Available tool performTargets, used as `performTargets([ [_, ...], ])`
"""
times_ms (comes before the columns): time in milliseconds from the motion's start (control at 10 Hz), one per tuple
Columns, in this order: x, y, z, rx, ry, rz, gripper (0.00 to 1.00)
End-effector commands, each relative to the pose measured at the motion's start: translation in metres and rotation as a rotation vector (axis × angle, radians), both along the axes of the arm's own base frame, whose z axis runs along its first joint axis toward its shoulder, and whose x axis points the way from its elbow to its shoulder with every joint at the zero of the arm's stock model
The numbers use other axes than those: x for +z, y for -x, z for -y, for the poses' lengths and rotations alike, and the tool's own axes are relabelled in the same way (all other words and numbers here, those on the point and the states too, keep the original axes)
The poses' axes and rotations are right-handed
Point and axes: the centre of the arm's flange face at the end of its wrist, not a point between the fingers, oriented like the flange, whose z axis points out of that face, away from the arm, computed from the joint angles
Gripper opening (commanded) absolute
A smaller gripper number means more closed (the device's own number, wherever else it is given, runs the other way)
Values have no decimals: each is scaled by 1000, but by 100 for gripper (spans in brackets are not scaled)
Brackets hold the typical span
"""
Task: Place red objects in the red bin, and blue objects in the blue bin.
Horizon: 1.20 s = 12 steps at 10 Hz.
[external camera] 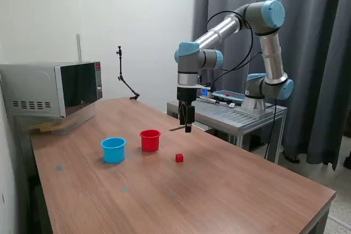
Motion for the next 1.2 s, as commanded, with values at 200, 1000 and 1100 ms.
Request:
performTargets([
  [200,-24,10,0,-11,2,14,100],
  [1000,-60,13,-13,-29,8,79,100],
  [1100,-62,12,-14,-6,7,78,100],
])
